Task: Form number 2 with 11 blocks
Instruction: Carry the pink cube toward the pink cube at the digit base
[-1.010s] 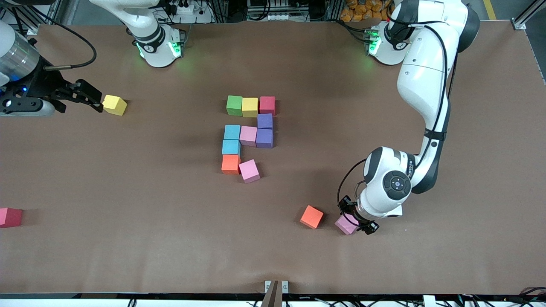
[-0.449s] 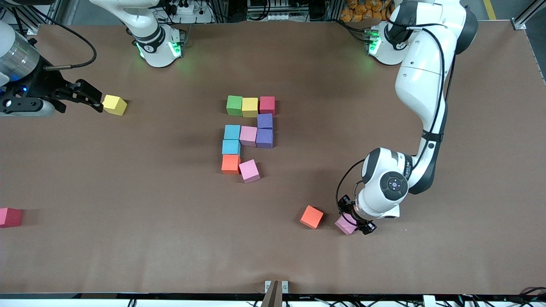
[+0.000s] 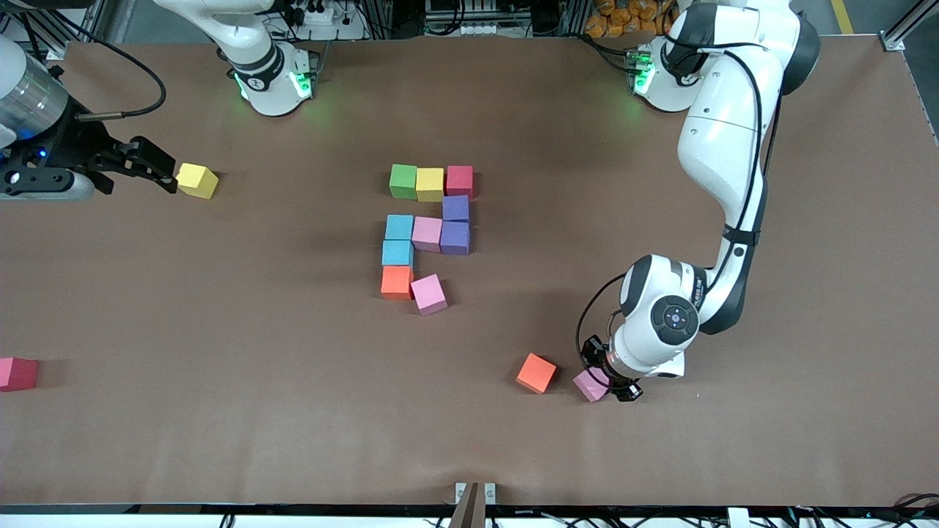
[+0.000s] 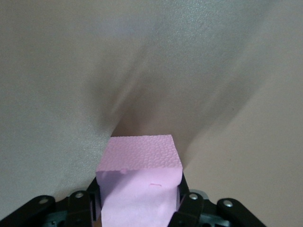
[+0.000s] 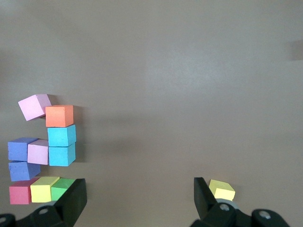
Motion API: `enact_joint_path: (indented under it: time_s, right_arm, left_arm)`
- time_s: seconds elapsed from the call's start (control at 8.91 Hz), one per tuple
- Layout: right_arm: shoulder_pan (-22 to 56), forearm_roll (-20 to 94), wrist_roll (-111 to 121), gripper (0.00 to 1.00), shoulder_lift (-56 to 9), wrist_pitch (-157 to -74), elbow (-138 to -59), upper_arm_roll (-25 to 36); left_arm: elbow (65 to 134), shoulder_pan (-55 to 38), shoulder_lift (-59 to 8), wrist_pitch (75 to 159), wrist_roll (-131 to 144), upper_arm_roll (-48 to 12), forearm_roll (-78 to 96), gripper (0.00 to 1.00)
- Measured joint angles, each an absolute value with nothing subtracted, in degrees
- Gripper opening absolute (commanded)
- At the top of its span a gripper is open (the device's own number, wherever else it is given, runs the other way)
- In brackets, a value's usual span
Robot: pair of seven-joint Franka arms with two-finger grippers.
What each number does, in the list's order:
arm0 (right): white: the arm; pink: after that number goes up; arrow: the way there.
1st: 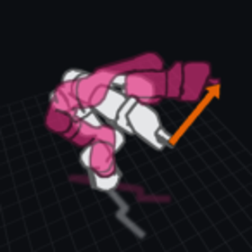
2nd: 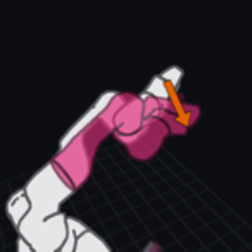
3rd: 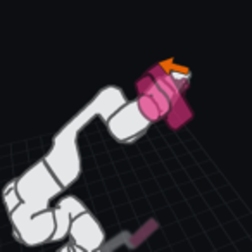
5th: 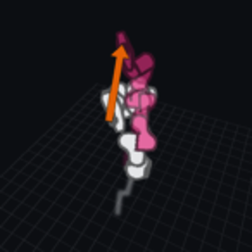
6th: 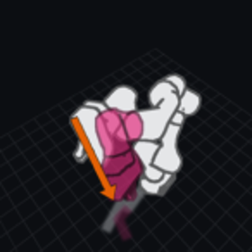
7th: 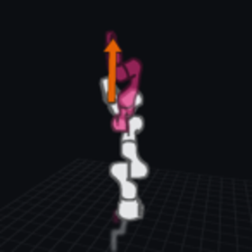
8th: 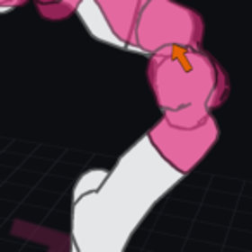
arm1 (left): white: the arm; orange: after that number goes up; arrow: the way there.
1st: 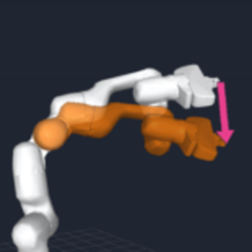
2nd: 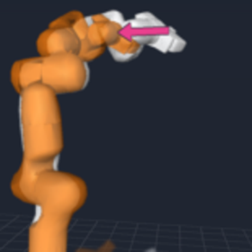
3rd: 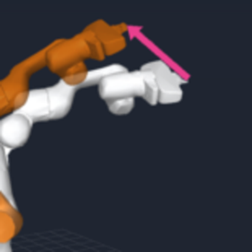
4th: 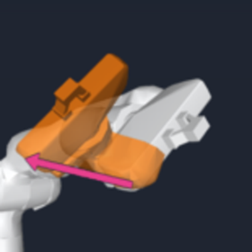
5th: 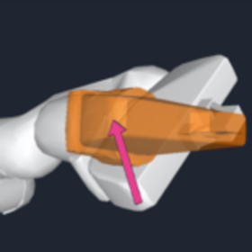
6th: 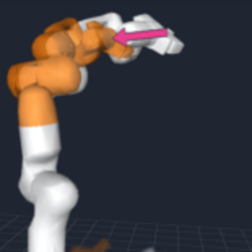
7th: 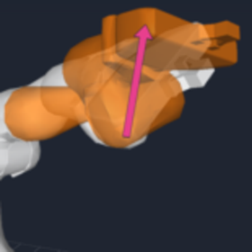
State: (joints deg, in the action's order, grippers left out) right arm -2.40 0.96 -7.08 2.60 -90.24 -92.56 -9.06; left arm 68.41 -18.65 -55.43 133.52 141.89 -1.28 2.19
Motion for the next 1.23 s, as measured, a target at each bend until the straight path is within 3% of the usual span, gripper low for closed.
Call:
enact_joint_path:
  time_s: [0.56, 1.23]
  right_arm:
    - [-2.40, 0.96, -7.08, 1.00, 2.60, -90.24, -92.55, -9.05]
    - [-2.40, 0.94, -7.08, 1.00, 2.60, -90.24, -92.55, -9.02]
  left_arm:
    - [67.78, -22.08, -51.88, 129.24, 136.01, -1.83, -0.92, 0.00]
    - [67.92, -34.18, -50.39, 126.55, 134.29, -1.90, -1.01, 0.00]
